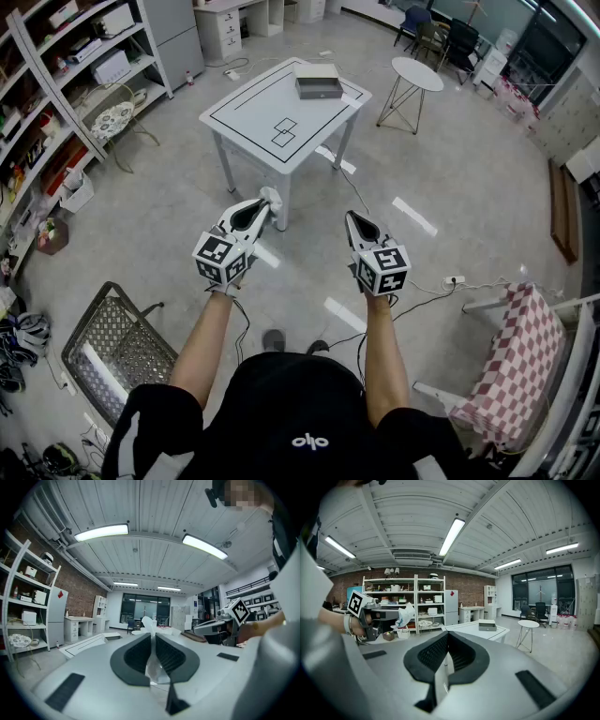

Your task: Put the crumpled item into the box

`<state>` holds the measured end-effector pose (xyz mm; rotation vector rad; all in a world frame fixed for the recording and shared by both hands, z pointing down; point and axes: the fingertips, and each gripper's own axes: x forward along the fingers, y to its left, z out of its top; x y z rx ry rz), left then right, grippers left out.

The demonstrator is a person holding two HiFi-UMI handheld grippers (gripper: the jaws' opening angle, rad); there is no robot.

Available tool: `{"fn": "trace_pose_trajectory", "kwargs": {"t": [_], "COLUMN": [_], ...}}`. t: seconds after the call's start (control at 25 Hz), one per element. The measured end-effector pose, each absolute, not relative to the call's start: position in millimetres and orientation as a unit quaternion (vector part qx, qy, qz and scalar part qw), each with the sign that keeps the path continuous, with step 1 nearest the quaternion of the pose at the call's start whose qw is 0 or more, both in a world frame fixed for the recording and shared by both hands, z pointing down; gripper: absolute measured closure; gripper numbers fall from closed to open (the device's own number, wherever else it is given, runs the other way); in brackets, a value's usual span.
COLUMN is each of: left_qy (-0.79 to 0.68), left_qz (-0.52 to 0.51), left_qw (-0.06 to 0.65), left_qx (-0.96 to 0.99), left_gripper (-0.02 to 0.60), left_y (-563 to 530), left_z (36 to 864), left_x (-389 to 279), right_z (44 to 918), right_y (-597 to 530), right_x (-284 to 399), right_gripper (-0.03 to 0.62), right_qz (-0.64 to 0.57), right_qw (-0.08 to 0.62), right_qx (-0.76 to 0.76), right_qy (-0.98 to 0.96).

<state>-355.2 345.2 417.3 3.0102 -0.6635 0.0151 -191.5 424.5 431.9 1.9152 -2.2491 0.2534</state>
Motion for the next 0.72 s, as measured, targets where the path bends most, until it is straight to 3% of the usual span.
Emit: {"fn": "trace_pose_trajectory", "kwargs": {"t": [0.72], "left_qy": [-0.187], "left_qz": [0.01], "left_qw": [0.049], "left_qx": [0.981], "left_gripper": [0.551], "left_y": [315.4], "left_z": [440.6], "left_x": [-373.1], "right_z": [440.7], "right_y": [422.7], "right_x": [-204.5], "right_gripper": [0.585], "right_qz": [0.098], "right_qw": [0.074], "right_qx": [0.68], "right_qy": [-0.723]}}
